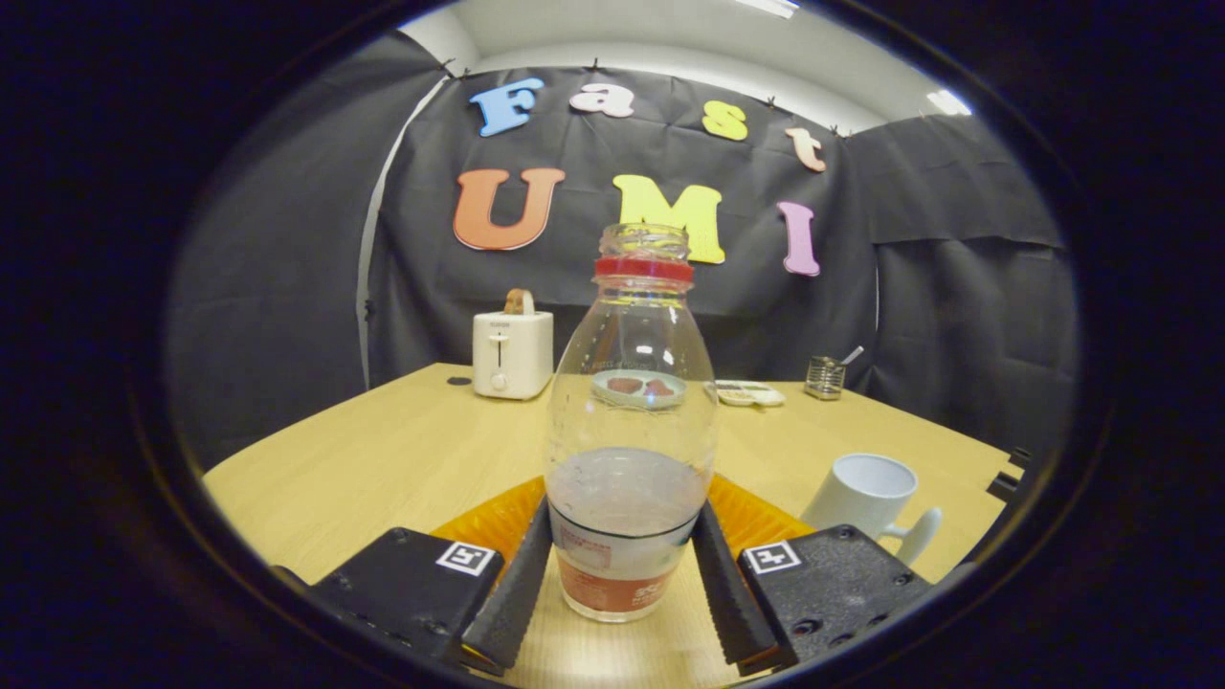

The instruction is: Take the bottle from table, then pour the juice into the cup, finally place the bottle on the coaster

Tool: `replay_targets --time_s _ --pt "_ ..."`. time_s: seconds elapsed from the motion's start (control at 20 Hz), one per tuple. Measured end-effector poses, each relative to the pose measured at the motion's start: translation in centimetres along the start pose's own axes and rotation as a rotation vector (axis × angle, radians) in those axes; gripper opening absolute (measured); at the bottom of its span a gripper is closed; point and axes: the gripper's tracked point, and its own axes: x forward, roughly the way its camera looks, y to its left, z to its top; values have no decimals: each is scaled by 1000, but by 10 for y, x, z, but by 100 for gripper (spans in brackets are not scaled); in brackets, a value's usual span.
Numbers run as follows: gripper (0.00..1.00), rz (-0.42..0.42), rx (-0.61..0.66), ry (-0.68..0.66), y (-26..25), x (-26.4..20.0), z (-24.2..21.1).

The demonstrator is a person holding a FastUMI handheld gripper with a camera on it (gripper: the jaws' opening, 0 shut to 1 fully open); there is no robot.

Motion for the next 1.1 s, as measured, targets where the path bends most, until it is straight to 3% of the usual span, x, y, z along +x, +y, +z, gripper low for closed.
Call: replay_targets --time_s 0.4,0.75,1.1 --pt "76 94 103 29 7 -33 38" --pt "75 210 365 59 30 -40 52" --pt "75 229 585 72 22 -38 60"
